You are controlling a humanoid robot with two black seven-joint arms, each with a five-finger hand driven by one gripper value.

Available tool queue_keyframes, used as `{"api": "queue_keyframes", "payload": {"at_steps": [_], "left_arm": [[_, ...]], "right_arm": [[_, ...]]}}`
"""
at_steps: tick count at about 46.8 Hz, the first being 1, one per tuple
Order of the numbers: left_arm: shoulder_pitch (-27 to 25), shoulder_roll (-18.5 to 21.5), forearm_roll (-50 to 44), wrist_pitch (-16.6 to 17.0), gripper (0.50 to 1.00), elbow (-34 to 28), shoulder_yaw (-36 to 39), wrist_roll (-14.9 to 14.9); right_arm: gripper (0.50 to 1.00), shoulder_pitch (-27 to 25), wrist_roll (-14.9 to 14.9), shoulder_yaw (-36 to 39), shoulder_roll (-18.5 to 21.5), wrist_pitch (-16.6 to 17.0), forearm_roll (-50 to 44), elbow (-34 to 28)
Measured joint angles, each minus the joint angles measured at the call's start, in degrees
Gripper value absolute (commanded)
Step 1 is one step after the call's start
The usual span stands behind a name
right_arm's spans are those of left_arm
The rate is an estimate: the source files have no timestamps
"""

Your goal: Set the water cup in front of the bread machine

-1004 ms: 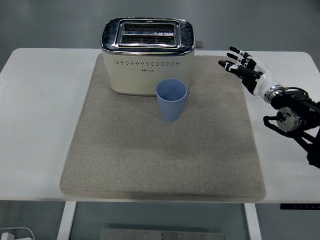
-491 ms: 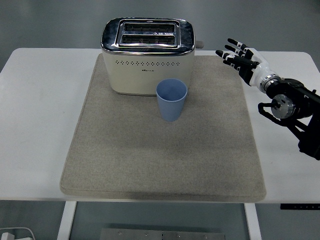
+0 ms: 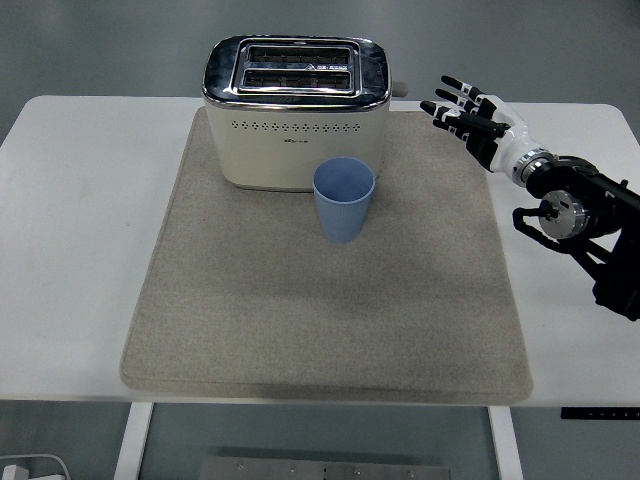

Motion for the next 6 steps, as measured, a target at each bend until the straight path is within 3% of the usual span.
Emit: {"api": "queue_keyframes", "payload": {"at_steps": [6], "left_arm": [[0.01,0.0,0.0,0.0,1.0,0.0,0.0,0.0]], "right_arm": [[0.915,-0.18,0.01,0.0,0.01,0.0,-0.01,-0.1]]}}
